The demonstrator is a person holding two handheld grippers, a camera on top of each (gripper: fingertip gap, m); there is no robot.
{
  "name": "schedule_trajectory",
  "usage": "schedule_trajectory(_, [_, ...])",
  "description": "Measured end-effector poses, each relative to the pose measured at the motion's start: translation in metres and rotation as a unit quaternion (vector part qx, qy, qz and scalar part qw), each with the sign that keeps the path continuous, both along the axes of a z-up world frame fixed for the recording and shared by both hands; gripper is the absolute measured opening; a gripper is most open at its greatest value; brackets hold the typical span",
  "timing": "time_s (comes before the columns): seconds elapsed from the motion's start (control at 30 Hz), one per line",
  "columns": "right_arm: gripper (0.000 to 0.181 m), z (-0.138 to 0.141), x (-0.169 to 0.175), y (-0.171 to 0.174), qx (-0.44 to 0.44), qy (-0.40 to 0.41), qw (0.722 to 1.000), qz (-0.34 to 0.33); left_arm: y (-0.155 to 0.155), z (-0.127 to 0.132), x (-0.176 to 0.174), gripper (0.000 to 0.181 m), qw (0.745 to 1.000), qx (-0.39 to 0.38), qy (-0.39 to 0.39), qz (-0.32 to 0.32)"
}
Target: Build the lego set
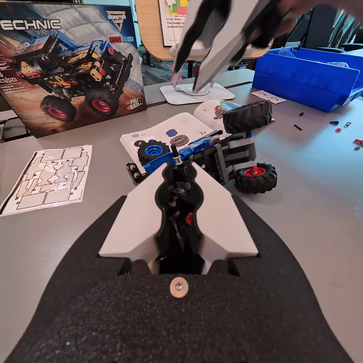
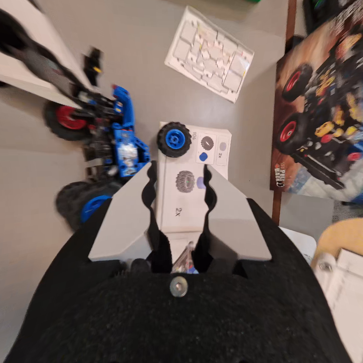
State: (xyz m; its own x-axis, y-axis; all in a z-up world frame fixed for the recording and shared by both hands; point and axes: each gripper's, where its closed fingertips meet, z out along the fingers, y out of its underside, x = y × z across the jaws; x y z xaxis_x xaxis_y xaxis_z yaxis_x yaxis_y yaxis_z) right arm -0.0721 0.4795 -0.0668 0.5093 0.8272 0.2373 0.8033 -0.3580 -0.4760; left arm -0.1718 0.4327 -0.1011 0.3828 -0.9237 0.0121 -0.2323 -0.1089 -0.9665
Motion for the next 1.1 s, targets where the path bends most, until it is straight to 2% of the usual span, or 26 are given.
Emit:
schedule_trajectory(0.03, [0.056,-0.018,0.004,0.014,-0.004,-0.015,1.000,0.000,0.000,-0.001,0.000,0.013,1.000,0.003,0.004,0.001])
schedule_trajectory(0.1, [0.061,-0.049,0.001,0.024,-0.016,-0.029,0.999,0.028,-0.001,-0.003,0.001,0.014,1.000,0.008,0.012,0.001])
schedule_trajectory(0.2, [0.068,-0.080,-0.006,0.028,-0.050,-0.044,0.996,0.060,-0.002,-0.004,0.003,0.014,0.999,0.025,0.023,0.002])
schedule_trajectory(0.47, [0.060,-0.113,-0.028,0.033,-0.131,-0.053,0.986,0.090,0.006,-0.008,0.003,0.015,0.998,0.038,0.038,0.030])
schedule_trajectory(0.57, [0.059,-0.097,-0.027,0.036,-0.121,-0.041,0.988,0.086,0.009,-0.007,0.003,0.018,0.998,0.031,0.032,0.041])
schedule_trajectory(0.63, [0.060,-0.066,-0.039,0.030,-0.144,0.034,0.986,0.074,0.009,-0.008,0.004,0.018,0.998,0.026,0.033,0.046])
schedule_trajectory(0.7, [0.058,-0.027,-0.068,0.004,-0.228,0.157,0.956,0.092,0.009,-0.009,0.006,0.016,0.998,0.024,0.032,0.044])
schedule_trajectory(0.77, [0.058,-0.005,-0.089,-0.029,-0.333,0.219,0.909,0.122,0.009,-0.009,0.008,0.013,0.998,0.030,0.028,0.039])
schedule_trajectory(0.87, [0.058,-0.009,-0.099,-0.049,-0.424,0.214,0.871,0.123,0.008,-0.007,0.008,0.010,0.999,0.035,0.015,0.033])
schedule_trajectory(0.93, [0.058,-0.017,-0.098,-0.047,-0.436,0.196,0.871,0.110,0.006,-0.006,0.008,0.008,0.999,0.036,0.009,0.026])
schedule_trajectory(1.03, [0.058,-0.011,-0.103,-0.040,-0.450,0.218,0.860,0.099,0.004,-0.006,0.008,0.008,0.999,0.041,0.008,0.023])
schedule_trajectory(1.1, [0.058,-0.015,-0.103,-0.042,-0.455,0.201,0.862,0.098,0.004,-0.006,0.009,0.008,0.999,0.039,0.007,0.021])
